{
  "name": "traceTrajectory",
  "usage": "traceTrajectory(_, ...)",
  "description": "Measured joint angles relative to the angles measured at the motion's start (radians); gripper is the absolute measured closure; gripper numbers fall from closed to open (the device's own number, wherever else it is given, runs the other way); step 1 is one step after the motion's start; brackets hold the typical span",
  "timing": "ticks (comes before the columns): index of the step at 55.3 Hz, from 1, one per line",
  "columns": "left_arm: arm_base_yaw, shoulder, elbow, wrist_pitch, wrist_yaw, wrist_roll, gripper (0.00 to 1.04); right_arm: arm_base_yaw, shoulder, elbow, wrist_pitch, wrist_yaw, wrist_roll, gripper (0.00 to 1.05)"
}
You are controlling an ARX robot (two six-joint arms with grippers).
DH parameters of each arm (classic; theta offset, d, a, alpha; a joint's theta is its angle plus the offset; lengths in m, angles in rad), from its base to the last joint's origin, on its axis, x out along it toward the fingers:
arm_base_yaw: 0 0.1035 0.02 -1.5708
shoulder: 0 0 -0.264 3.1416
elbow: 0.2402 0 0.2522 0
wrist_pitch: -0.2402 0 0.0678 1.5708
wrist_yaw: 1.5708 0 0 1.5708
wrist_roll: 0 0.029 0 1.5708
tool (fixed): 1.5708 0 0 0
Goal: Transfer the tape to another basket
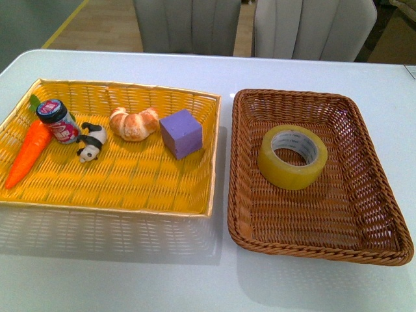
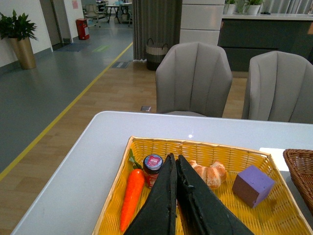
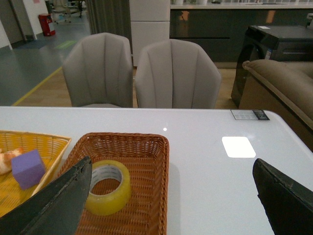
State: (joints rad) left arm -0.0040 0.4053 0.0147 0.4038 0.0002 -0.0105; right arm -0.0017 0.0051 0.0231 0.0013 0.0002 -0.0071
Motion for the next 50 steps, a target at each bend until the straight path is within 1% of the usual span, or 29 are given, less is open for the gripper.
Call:
traceTrajectory(16, 0.0, -0.122, 0.0, -0.12, 0.0, 0.0, 1.03, 0.0, 0.0, 0.0, 0.0, 0.0, 0.0, 0.09)
traceTrajectory(37, 0.0, -0.226, 0.0, -0.224, 0.0, 0.0, 1.03, 0.0, 0.0, 0.0, 0.0, 0.0, 0.0, 0.09)
traceTrajectory(39, 0.0, -0.251, 0.0, -0.251, 0.0, 0.0, 1.03, 0.0, 0.0, 0.0, 0.0, 0.0, 0.0, 0.09)
traceTrajectory(41, 0.0, -0.307, 0.0, -0.334, 0.001, 0.0, 1.03, 0.0, 0.0, 0.0, 0.0, 0.0, 0.0, 0.09)
traceTrajectory(43, 0.0, -0.356, 0.0, -0.386, 0.0, 0.0, 1.03, 0.0, 0.0, 0.0, 0.0, 0.0, 0.0, 0.09)
traceTrajectory(50, 0.0, -0.388, 0.0, -0.402, 0.0, 0.0, 1.03, 0.0, 0.0, 0.0, 0.0, 0.0, 0.0, 0.09)
